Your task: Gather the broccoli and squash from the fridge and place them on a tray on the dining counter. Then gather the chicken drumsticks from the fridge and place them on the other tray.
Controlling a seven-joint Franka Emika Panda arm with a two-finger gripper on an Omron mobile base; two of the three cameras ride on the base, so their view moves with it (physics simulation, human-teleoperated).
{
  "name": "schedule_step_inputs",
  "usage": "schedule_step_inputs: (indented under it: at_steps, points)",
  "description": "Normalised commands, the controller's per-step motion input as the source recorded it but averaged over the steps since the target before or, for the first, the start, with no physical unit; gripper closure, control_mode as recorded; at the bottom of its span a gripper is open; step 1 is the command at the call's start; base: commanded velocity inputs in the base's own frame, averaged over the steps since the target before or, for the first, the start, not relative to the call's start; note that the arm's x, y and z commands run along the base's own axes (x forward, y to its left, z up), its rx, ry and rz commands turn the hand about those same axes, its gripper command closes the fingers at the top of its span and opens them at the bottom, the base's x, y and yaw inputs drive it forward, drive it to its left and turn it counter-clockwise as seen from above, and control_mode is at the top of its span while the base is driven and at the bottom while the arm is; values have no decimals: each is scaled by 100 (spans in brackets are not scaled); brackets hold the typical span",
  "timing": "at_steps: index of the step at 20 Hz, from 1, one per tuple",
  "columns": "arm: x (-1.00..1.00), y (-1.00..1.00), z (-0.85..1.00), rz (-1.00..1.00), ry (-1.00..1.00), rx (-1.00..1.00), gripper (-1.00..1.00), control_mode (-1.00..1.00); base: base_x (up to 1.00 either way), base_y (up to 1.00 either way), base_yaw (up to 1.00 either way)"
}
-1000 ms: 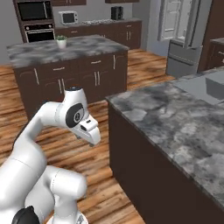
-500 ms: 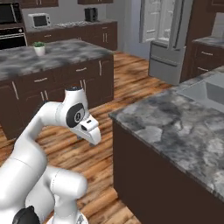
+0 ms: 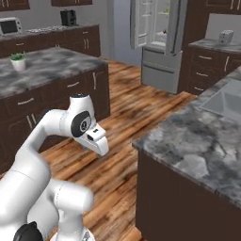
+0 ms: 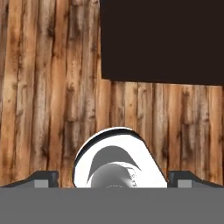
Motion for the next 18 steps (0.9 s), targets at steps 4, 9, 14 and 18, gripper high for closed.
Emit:
schedule_step_inputs:
  at_steps: [4, 9, 14, 18]
  points:
    - [0, 0, 0, 0, 0, 0, -100, 100, 100, 86, -32]
    - [0, 0, 0, 0, 0, 0, -100, 100, 100, 85, -32]
    - [0, 0, 0, 0, 0, 0, -100, 100, 100, 80, -29]
    - [0, 0, 0, 0, 0, 0, -100, 100, 100, 66, -21]
